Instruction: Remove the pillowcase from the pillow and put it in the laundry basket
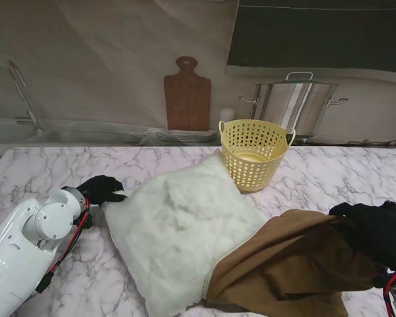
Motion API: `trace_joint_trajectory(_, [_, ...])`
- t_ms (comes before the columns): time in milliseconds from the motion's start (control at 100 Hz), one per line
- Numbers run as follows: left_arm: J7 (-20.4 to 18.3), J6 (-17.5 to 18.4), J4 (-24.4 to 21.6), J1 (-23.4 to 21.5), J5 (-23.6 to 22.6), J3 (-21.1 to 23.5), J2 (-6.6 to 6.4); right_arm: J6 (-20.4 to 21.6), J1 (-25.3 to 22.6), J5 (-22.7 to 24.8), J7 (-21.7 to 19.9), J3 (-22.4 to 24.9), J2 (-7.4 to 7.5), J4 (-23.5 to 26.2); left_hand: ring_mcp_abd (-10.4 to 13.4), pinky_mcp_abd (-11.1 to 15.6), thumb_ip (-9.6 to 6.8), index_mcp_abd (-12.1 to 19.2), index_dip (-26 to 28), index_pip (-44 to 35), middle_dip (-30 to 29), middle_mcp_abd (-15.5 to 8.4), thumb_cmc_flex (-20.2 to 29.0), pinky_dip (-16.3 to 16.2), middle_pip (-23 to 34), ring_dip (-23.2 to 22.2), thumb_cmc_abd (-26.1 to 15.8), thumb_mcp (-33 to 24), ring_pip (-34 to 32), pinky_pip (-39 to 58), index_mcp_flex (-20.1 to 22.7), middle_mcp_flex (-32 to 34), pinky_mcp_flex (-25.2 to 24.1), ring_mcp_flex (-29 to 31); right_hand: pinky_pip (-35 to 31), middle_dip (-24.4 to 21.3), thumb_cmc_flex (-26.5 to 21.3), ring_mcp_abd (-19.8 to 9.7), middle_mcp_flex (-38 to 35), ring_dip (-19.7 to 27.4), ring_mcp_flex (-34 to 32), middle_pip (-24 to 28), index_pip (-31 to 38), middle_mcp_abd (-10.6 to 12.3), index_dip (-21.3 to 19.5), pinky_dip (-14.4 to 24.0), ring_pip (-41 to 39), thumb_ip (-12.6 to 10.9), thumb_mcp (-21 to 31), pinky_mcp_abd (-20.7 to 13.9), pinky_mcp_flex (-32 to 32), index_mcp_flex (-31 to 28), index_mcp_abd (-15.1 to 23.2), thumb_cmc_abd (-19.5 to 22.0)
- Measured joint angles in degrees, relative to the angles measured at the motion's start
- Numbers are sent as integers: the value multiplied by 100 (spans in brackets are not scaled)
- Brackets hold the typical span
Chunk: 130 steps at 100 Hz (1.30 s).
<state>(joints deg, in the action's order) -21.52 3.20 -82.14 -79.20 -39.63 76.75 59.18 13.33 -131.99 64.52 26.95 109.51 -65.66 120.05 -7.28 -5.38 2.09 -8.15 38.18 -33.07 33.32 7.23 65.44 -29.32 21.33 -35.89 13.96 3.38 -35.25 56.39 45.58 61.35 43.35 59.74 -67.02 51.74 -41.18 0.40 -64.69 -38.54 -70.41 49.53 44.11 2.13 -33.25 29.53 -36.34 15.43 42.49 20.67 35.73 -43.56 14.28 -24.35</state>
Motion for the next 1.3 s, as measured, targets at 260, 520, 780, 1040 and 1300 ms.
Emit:
trace_joint_trajectory(260, [-281,-68,-178,-209,-624,294,-72,180,57,120,210,135,-12,160,-453,-475,-2,75,-37,495,-602,117,26,-345,-717,114,-299,-6,1035,-141,-316,-1033,-1599,-1106,-1,0,0,0,0,0,0,2,0,-7,0,0,0,0,0,0,0,0,0,0])
trace_joint_trajectory(520, [99,-371,-217,-330,-1188,679,-74,299,273,191,124,170,10,227,-693,-784,-3,129,-673,2029,-1683,366,-573,-128,-1585,942,-517,-83,2127,-154,-1042,-2689,-3128,-2559,-1,1,0,1,0,0,0,2,0,-8,0,0,51,0,0,-1,-17,0,0,0])
trace_joint_trajectory(780, [1381,-360,-468,-522,-1313,892,28,385,578,171,-93,62,61,227,-891,-1051,-5,-69,-1265,2646,-2267,510,-1377,324,-2038,1666,-1150,-128,2695,-159,-2083,-4134,-4025,-3974,-1,1,0,1,0,0,1,2,0,-9,0,0,74,0,0,-3,-73,0,0,0])
trace_joint_trajectory(1040, [2258,256,-1469,-864,-1085,1021,170,585,1146,356,-405,-55,140,100,-887,-1182,-6,-107,-1272,2654,-2163,534,-1414,318,-1790,1670,-1185,-157,2589,-159,-2136,-3640,-3966,-3822,-1,0,0,1,3,0,83,3,3,19,4,0,191,-1,-8,-13,-134,5,0,2])
trace_joint_trajectory(1300, [2298,290,-2036,-1002,-1067,523,203,989,2034,365,-947,-228,292,20,-887,-1192,-6,-107,-1272,2654,-2079,534,-1414,222,-1788,1670,-1185,-156,2574,-159,-2135,-3566,-3952,-3755,-1,-18,-71,1,86,24,155,3,22,81,11,0,256,-20,-148,-140,-232,62,12,61])
